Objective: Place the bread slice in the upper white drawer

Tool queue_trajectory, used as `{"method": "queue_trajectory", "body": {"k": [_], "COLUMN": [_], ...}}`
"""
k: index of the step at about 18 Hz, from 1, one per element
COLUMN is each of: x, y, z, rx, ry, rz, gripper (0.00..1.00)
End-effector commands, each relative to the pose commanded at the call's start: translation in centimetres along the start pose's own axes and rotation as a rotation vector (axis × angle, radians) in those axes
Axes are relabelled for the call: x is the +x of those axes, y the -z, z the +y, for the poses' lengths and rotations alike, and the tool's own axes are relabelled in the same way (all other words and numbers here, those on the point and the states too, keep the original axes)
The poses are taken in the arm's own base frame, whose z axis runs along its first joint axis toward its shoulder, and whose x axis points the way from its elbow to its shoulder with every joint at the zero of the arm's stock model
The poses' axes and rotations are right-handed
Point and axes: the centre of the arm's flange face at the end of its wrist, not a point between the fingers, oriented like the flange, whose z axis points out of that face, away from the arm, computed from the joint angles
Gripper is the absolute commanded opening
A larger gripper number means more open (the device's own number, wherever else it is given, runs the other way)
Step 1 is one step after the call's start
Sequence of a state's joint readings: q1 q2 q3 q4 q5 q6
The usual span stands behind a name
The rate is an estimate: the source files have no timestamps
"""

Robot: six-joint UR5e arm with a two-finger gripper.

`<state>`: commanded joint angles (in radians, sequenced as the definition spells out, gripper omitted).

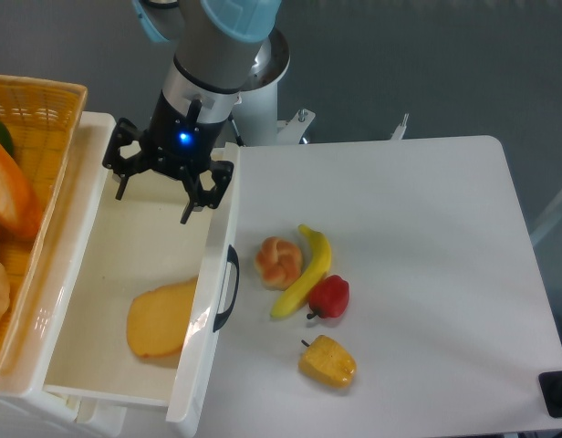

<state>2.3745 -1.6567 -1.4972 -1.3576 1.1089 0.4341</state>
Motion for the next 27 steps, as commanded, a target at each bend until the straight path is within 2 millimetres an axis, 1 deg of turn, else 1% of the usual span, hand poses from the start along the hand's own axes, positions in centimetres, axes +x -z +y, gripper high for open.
{"method": "queue_trajectory", "body": {"k": [2,4,5,6,8,12,14,18,22,24,27], "x": [-1.1,-2.9,-3.4,-4.0,-5.2,-6.4,-7.7,-10.1,-12.5,-13.8,-15.1], "y": [1.0,2.0,2.3,2.6,2.8,2.4,1.7,0.4,-1.3,-2.6,-4.0], "z": [-0.1,-0.1,-0.1,0.0,0.3,0.2,0.3,0.6,1.0,1.0,0.9], "rx": [0.022,0.050,0.062,0.062,0.045,0.027,-0.026,-0.136,-0.252,-0.284,-0.314], "ry": [0.004,0.012,-0.013,-0.042,-0.094,-0.262,-0.358,-0.414,-0.441,-0.436,-0.432], "rz": [-0.039,-0.064,-0.078,-0.096,-0.126,-0.143,-0.204,-0.292,-0.363,-0.386,-0.406], "gripper": [0.88,0.89,0.97,1.00,1.00,1.00,1.00,1.00,1.00,1.00,1.00]}}
